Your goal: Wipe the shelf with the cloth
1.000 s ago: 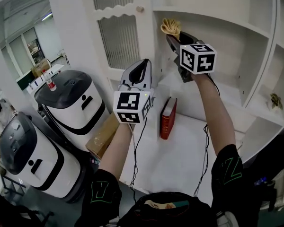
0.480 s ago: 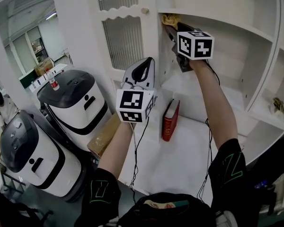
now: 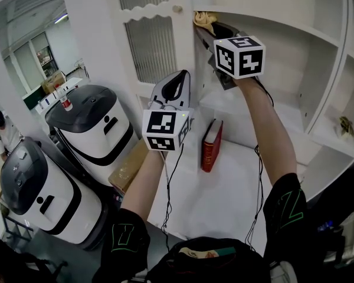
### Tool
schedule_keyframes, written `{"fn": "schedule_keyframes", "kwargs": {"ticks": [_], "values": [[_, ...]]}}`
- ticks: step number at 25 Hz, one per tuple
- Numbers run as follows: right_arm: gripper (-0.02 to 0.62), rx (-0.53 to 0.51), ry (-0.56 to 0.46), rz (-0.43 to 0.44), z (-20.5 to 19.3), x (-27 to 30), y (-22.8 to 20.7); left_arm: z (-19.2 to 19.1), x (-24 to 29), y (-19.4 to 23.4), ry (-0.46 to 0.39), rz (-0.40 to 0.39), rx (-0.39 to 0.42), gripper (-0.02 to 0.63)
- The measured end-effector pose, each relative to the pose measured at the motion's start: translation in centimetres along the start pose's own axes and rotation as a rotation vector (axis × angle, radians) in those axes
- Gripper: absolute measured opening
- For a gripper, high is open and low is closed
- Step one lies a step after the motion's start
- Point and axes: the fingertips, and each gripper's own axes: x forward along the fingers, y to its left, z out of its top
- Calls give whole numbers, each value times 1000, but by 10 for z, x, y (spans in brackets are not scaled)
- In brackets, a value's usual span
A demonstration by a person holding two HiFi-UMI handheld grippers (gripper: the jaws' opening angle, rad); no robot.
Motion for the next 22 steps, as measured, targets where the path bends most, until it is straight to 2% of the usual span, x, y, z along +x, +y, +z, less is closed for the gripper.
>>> {"fn": "schedule_keyframes", "kwargs": {"ticks": [5, 8, 16, 22], "values": [[118, -83, -17, 14, 3, -7, 12, -4, 1, -4, 8, -13, -6, 0], [118, -128, -31, 58, 4, -13, 20, -5, 4, -8, 9, -20, -11, 0], [118, -104, -139, 179, 7, -45, 24, -8, 10, -22, 2, -39, -21, 0], [118, -27, -110, 118, -16, -54, -9, -10, 16, -27, -1, -48, -29, 0]]}}
